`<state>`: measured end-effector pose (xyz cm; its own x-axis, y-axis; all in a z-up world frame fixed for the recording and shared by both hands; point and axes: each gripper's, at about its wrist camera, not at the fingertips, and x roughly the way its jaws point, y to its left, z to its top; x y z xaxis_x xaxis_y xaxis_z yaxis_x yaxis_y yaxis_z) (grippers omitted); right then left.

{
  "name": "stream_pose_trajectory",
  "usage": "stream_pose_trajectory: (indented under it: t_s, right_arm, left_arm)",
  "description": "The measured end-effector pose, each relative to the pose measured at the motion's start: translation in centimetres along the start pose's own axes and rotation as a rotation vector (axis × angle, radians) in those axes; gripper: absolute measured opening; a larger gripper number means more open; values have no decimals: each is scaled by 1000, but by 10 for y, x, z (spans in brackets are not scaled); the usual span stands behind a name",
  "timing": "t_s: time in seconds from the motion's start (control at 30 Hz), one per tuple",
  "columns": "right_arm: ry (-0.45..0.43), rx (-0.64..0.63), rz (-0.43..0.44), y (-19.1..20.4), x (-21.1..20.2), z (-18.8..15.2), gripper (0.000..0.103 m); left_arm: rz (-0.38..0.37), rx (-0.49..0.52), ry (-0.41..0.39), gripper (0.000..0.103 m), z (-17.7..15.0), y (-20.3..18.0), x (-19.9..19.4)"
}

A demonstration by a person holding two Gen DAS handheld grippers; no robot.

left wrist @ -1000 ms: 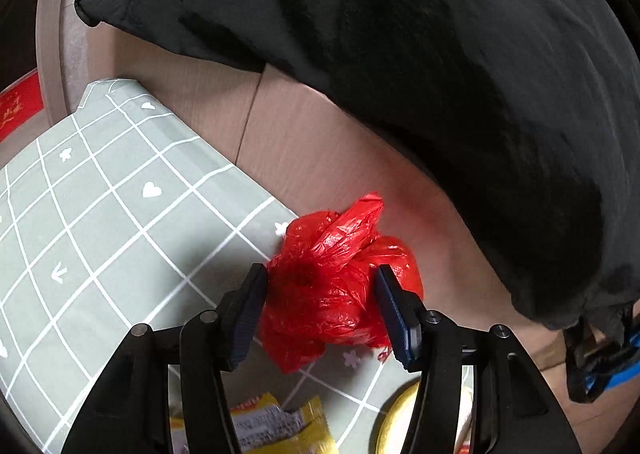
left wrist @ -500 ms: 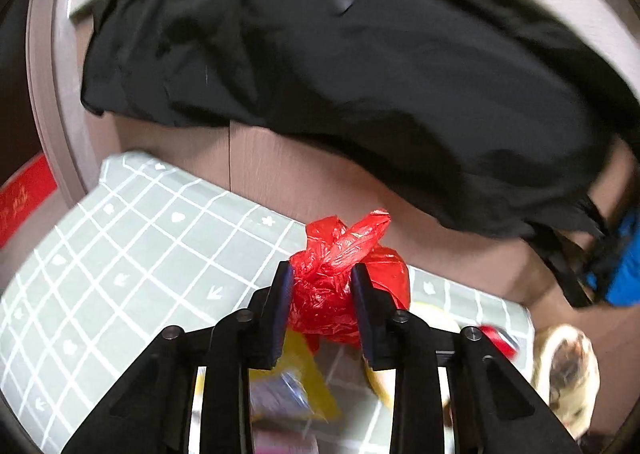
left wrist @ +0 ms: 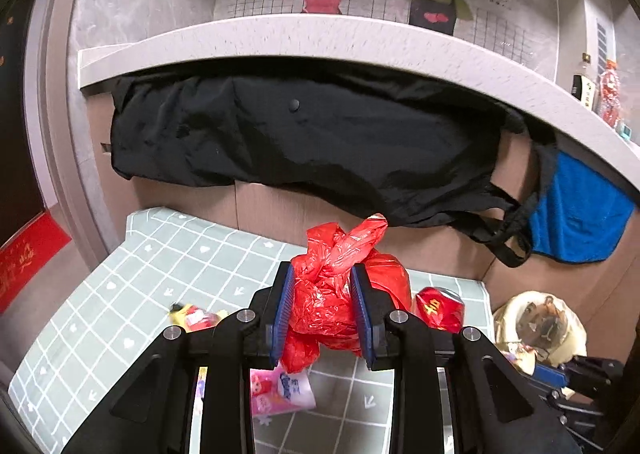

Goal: Collect trash
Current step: 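Carry the red bag and peanut-print wrapper over the yellow bin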

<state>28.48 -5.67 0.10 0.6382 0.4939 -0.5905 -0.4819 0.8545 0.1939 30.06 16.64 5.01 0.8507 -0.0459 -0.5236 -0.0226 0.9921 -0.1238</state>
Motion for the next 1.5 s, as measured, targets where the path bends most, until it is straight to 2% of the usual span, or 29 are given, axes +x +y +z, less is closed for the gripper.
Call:
stream_pose_trajectory:
  t_s: [0.27,0.43,0.63,0.73,0.83,1.07,1.3,1.5]
  right_arm:
    - [-16,-34,-6,15,-15,-3,13]
    - [-44,-48,-8,20,-27,0,13]
    - [-106,-55,-29,18,-50,6,13]
    - [-149,-53,-54,9,-67,12,13]
    - [-192,-45,-90,-7,-88,18,13]
    - [-280,-42,-230,-49,-142,23,13]
    - [-300,12,-338,-95,-175,12,13]
    - [-307,64,-398,-129,-192,1,13]
  left_arm:
    - [-16,-20,-8,29,-15,6,-30]
    - [19,-13,-55,29,-20,11,-52]
    - [1,-22,-84,29,-23,4,-74]
    - [-22,-5,-106,29,-24,-14,-81]
    - [-78,12,-118,29,-24,-39,-85]
    - [-196,95,-170,29,-20,-121,-81]
    - [-317,154,-146,29,-26,-194,-57]
    - [-366,184,-113,29,-35,-232,-44]
